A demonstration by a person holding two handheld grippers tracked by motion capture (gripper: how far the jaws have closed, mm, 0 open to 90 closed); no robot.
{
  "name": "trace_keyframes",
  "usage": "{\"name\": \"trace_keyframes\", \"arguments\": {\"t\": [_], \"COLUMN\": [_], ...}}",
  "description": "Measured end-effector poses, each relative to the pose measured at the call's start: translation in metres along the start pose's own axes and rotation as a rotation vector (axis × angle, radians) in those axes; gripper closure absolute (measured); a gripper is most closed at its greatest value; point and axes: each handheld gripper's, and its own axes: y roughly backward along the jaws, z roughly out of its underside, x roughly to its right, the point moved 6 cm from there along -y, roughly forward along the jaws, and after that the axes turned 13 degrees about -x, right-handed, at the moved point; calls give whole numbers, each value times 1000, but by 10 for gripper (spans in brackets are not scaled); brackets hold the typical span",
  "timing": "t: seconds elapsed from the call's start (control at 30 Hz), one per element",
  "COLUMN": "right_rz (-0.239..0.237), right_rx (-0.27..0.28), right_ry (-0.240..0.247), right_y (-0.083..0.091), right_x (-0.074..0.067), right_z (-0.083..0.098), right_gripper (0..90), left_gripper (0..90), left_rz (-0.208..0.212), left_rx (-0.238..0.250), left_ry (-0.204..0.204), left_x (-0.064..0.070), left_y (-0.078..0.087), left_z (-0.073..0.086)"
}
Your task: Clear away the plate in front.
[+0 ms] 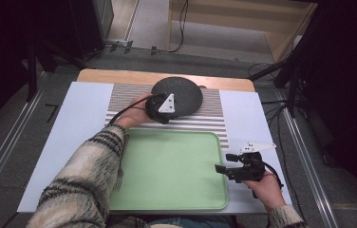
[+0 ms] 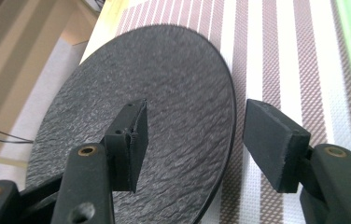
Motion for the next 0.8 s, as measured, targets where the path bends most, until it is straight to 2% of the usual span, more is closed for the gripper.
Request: {"name": "trace_keyframes", "arguments": {"t": [0.03,0.13,0.27,0.4,0.5,0.57,0.67,0.7,0.8], "right_rz": [-1,1,1,1,0,1,3,4,8], "right_rx": [0,1,-1,1,2,2,2,2,0], "right_ry": [-2,-1,0,1,0,0,0,0,1], "right_y": [0,0,0,0,0,1,1,1,1], "right_x": [0,0,0,1,1,1,1,1,1], "right_z": [0,0,0,0,0,0,0,0,0], "right_gripper": [240,240,240,240,240,240,240,240,240], "left_gripper": [412,417,432,461,479,458,469,515,634], "left_rz": [-3,-51,-66,-99,-104,-103,-103,-99,-120], "left_rx": [-2,-15,-24,-72,-80,-69,-28,-26,-11], "left_ry": [-8,-54,-76,-115,-93,-99,-142,-144,-201], "left_x": [1,5,7,7,5,4,4,6,11], "left_y": [-1,-3,-9,-18,-22,-23,-24,-24,-24], "left_z": [1,1,1,5,6,7,9,10,11]}}
